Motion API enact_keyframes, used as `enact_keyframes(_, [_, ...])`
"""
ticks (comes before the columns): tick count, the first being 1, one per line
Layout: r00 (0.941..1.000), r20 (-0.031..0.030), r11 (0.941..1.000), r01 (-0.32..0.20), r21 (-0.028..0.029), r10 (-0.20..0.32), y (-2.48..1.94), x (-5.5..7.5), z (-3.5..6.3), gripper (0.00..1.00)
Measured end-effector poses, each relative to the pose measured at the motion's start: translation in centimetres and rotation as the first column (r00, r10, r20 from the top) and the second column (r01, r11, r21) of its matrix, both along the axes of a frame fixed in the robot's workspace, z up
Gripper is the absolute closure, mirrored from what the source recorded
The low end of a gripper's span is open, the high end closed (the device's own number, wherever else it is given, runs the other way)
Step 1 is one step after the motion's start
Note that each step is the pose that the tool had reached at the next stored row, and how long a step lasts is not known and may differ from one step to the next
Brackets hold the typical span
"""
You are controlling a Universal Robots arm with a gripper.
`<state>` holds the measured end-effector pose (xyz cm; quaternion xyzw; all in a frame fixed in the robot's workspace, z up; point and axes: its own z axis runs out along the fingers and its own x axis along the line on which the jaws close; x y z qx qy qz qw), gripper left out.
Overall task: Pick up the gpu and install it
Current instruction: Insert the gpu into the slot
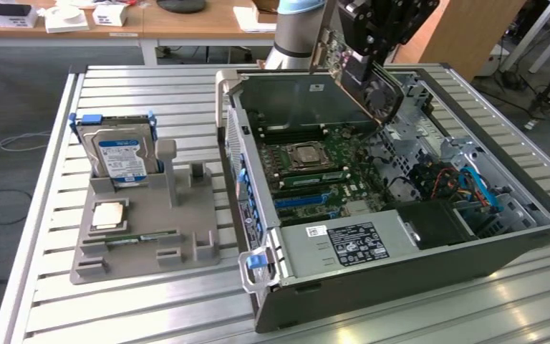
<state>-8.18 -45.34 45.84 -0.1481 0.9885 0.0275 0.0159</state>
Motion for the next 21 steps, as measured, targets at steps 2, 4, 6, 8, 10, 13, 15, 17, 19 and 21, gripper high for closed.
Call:
enact_keyframes(2, [0.9994, 0.0, 0.9994, -0.036, 0.0, 0.036, 0.0, 0.0, -0.02, 0.73])
enact_keyframes(4, [0.9974, 0.0, 0.9974, -0.072, 0.0, 0.072, 0.0, 0.0, -0.05, 0.73])
enact_keyframes(6, [0.994, 0.0, 0.994, -0.109, 0.0, 0.109, 0.0, 0.0, -0.07, 0.73])
enact_keyframes(8, [0.9895, 0.0, 0.9895, -0.144, 0.0, 0.144, 0.0, 0.0, -0.1, 0.73])
enact_keyframes(10, [0.9836, 0.0, 0.9836, -0.18, 0.0, 0.18, 0.0, 0.0, -0.13, 0.73])
enact_keyframes(13, [0.9722, 0.0, 0.9722, -0.234, 0.0, 0.234, 0.0, 0.0, -0.18, 0.73])
enact_keyframes(15, [0.9632, 0.0, 0.9632, -0.269, 0.0, 0.269, 0.0, 0.0, -0.22, 0.73])
enact_keyframes(17, [0.9528, 0.0, 0.9528, -0.304, 0.0, 0.304, 0.0, 0.0, -0.25, 0.73])
enact_keyframes(19, [0.9411, 0.0, 0.9411, -0.338, 0.0001, 0.338, 0.0, 0.0, -0.29, 0.73])
enact_keyframes(21, [0.9279, 0.0, 0.9279, -0.373, 0.0, 0.373, 0.0, 0.0, -0.33, 0.73])
